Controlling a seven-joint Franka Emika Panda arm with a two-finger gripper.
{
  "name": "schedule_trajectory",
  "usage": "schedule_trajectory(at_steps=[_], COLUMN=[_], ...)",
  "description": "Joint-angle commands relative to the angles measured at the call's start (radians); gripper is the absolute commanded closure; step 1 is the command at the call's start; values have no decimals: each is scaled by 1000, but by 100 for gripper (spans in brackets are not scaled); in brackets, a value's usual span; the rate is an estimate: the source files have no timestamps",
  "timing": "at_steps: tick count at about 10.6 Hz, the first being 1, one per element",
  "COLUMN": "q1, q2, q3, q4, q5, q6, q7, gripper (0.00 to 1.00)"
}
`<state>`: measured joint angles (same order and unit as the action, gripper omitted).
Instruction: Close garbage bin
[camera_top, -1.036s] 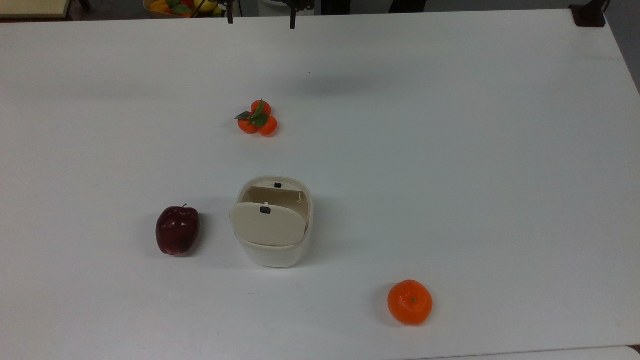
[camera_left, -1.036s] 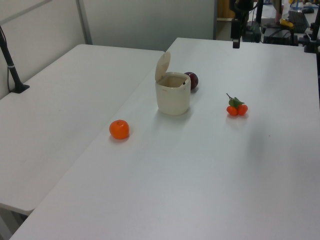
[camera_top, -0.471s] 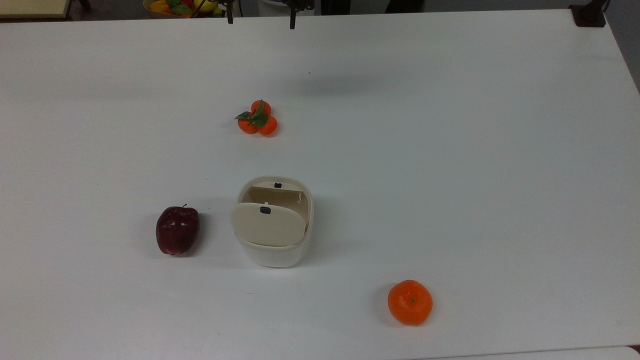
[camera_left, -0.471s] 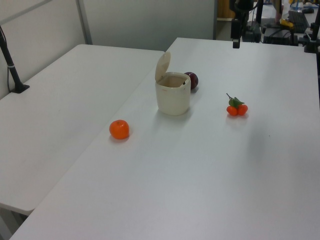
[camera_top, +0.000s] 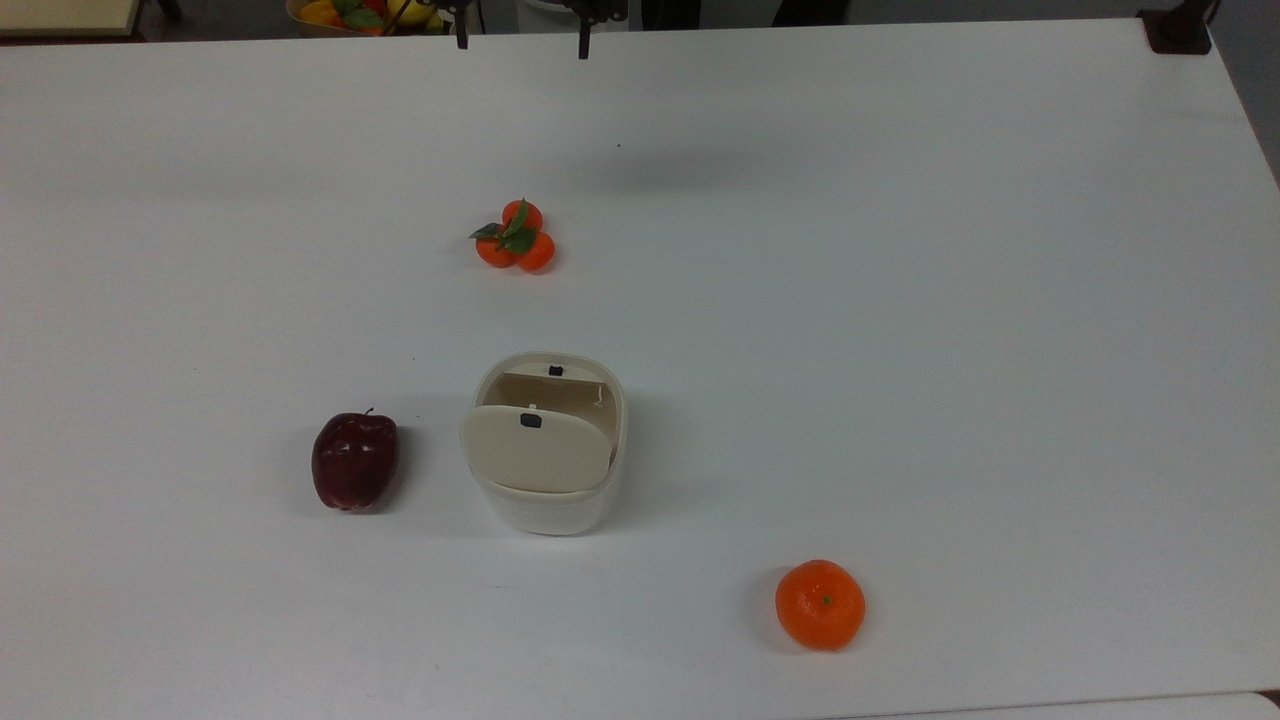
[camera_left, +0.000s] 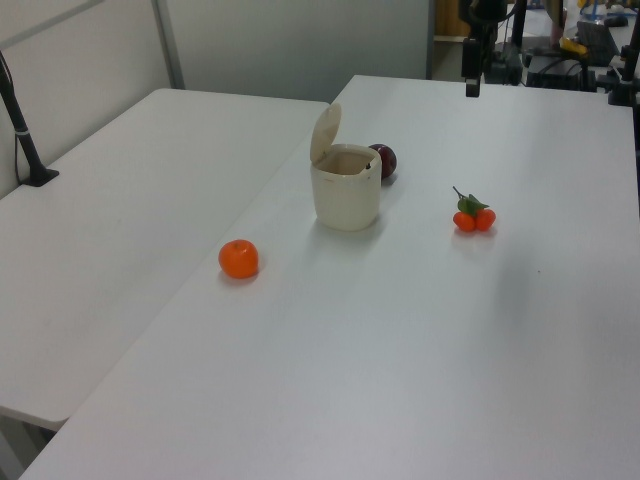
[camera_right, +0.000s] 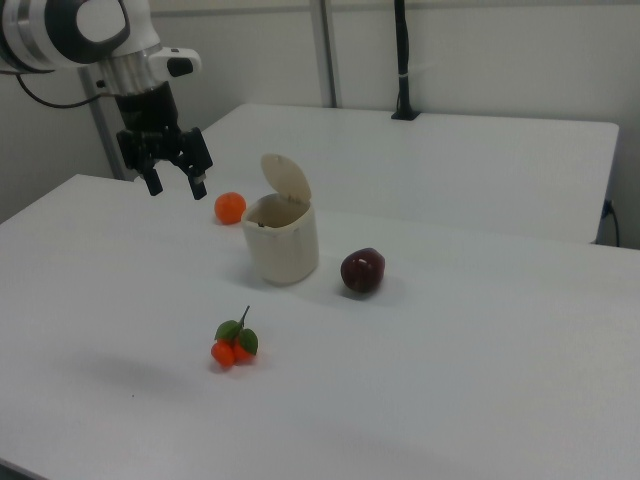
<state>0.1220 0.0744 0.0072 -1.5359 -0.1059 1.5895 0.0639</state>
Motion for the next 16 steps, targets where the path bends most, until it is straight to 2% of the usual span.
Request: schedule_trajectory(at_steps=[1, 3, 5, 6, 9, 13, 16], q1=[5, 4, 5, 7, 2, -2, -5], q2=[-15, -13, -10, -10, -4, 42, 77], q3=[-3, -3, -3, -3, -3, -9, -15], q4=[-23, -24, -24, -24, -21, 0, 0], q5=[-14, -14, -15, -17, -17, -12, -12], q6=[7, 6, 6, 6, 23, 151, 364], q7=[-9, -16, -19, -19, -21, -9, -6], gripper=[24, 62, 94, 100, 100, 100, 100])
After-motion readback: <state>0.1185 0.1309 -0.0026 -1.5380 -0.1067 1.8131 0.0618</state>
